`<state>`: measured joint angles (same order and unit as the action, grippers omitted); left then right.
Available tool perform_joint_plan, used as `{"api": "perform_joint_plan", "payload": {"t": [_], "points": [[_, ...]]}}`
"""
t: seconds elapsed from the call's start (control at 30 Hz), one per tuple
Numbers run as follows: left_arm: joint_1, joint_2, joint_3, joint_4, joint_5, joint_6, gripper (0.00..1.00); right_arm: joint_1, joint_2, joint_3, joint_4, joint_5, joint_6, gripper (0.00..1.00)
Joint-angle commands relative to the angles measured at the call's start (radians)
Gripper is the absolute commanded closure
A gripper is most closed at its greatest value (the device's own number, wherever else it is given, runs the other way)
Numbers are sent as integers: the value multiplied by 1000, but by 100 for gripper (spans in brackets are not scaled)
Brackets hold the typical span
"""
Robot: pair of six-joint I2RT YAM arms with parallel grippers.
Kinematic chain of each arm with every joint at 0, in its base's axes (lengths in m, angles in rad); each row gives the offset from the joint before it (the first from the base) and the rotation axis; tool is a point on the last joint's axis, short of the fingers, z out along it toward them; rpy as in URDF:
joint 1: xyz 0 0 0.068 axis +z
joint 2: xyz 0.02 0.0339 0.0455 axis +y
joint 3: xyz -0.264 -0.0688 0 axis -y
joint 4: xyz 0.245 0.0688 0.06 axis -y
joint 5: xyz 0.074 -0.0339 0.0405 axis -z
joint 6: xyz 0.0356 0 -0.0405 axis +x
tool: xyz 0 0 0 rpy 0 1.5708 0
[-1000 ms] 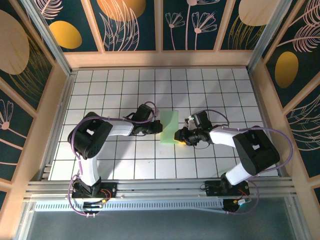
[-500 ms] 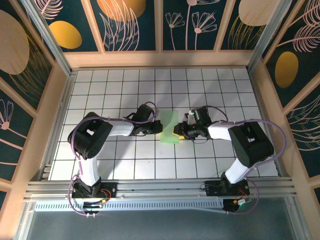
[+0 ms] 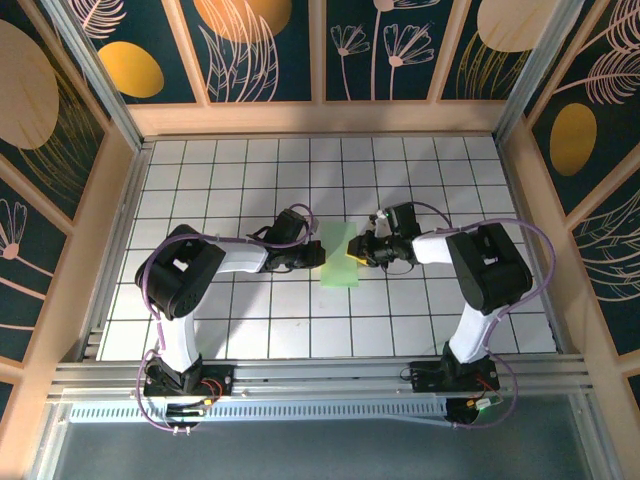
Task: Fold a paper plane with a square sheet of paper (fold left side to right side)
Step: Fold the triangle a second time at the center of the table.
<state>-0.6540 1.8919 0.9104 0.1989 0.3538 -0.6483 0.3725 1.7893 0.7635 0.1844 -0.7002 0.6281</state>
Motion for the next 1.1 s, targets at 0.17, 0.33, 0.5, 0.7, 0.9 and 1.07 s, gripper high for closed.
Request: {"api": "perform_joint_plan", "payload": {"t": [0.17, 0.33, 0.5, 0.7, 0.9, 1.07], "points": [[-7, -66, -12, -58, -89, -7, 84, -13, -2, 13, -28, -13, -37, 82], [-28, -203, -77, -32, -155, 26, 74, -13, -37, 0, -30, -27, -6, 96], [-113, -335, -143, -47, -252, 111, 63, -12, -62, -8, -52, -40, 24, 100], [-289, -394, -140, -106, -389, 226, 49, -16, -74, 14, -102, -50, 23, 100], [-436, -292, -45, -190, -588, 302, 35, -16, -72, 31, -122, -46, 12, 100], [-501, -150, 55, -257, -722, 339, 30, -15, -67, 29, -115, -47, 15, 100]]}}
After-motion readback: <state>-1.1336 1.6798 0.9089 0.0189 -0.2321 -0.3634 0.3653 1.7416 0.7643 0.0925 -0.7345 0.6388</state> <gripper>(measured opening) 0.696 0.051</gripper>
